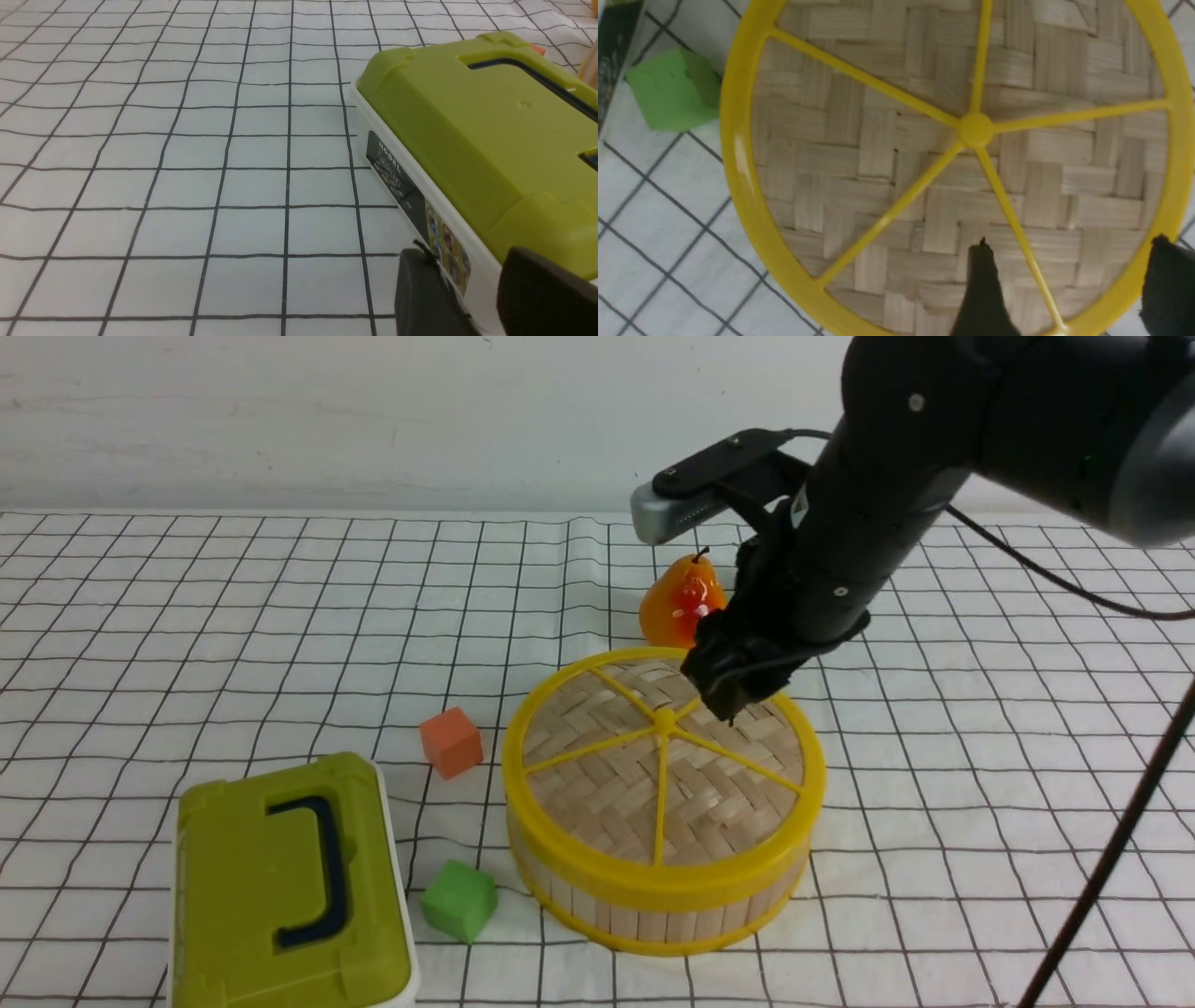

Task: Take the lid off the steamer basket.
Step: Use the right arm to lift the lid of the steamer

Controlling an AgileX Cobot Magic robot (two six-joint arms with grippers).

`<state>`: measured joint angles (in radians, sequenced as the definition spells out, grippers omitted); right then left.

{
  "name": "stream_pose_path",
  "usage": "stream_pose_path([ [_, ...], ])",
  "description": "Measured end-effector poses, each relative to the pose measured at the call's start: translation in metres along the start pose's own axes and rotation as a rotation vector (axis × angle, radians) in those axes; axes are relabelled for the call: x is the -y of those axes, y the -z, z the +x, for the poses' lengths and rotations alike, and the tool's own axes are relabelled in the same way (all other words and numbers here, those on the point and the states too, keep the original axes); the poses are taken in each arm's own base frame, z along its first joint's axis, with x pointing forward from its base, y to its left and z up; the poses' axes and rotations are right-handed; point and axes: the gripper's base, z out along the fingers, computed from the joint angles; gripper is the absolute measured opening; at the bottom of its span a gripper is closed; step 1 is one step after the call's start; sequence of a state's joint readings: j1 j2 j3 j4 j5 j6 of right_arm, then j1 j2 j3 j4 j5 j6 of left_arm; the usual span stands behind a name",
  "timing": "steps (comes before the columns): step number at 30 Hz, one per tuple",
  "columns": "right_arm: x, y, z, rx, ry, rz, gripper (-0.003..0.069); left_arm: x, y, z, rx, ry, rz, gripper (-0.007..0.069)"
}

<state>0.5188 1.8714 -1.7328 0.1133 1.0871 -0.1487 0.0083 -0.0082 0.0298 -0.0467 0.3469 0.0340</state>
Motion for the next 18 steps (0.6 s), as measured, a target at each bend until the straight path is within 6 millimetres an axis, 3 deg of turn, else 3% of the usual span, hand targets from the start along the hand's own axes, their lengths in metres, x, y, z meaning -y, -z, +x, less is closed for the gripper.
stream_pose_path([
  [13, -0.006, -0.032, -0.013, 0.087, 0.005, -0.043, 0.0429, 0.0, 0.0, 0.0, 0.0, 0.0, 0.0, 0.0239],
  [16, -0.01, -0.043, -0.014, 0.079, 0.014, -0.048, 0.0398, 0.0, 0.0, 0.0, 0.0, 0.0, 0.0, 0.0239],
  [18, -0.01, -0.054, -0.013, 0.065, 0.02, -0.043, 0.0337, 0.0, 0.0, 0.0, 0.0, 0.0, 0.0, 0.0239],
])
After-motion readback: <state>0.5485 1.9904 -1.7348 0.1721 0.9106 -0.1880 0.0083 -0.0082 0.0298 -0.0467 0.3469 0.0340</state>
